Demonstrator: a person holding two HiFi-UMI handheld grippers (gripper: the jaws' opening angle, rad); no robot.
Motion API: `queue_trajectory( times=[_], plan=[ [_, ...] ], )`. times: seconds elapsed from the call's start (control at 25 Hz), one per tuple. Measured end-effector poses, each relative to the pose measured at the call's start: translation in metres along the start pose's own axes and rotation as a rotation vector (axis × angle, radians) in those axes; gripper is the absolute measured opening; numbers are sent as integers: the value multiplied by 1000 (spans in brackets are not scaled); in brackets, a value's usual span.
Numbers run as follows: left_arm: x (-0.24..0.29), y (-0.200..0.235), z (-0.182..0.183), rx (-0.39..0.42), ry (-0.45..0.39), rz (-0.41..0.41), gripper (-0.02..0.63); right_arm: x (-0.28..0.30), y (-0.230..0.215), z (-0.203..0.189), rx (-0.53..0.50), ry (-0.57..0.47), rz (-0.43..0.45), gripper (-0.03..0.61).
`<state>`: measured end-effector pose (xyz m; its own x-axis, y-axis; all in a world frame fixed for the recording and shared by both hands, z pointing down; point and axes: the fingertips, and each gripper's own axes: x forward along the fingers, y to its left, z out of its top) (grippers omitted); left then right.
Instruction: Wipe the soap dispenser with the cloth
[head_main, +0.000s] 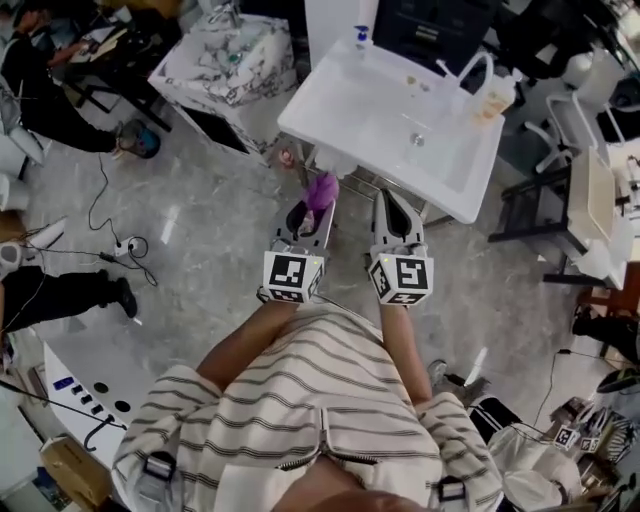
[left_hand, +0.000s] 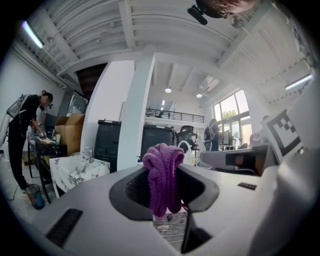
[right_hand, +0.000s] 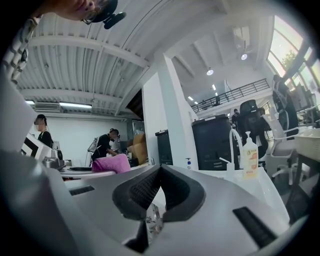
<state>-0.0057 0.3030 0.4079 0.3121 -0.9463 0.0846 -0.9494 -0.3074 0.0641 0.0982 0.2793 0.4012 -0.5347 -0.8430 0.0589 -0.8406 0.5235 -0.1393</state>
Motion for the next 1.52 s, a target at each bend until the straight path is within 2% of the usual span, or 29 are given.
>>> queue_trajectory(
  times=[0.12, 0.44, 0.68, 0.92, 1.12, 1.52],
  plan=[
    [53, 36, 4, -8, 5, -26, 118, 60, -14, 9, -11, -5, -17, 9],
    [189, 129, 63, 10, -25, -108, 118, 218, -43, 58, -17, -32, -64, 9],
    [260, 176, 77, 11, -6, -155, 120, 299, -60, 71, -17, -31, -107, 9],
    [307, 201, 71, 21, 24, -195, 120, 352, -89, 70, -2, -25, -159, 9],
    [347, 216, 59, 2, 49, -197, 120, 383, -119, 63, 17, -7, -199, 9],
    [412, 220, 31, -10, 115, -165, 121, 438, -164, 33, 42, 65, -181, 9]
  ],
)
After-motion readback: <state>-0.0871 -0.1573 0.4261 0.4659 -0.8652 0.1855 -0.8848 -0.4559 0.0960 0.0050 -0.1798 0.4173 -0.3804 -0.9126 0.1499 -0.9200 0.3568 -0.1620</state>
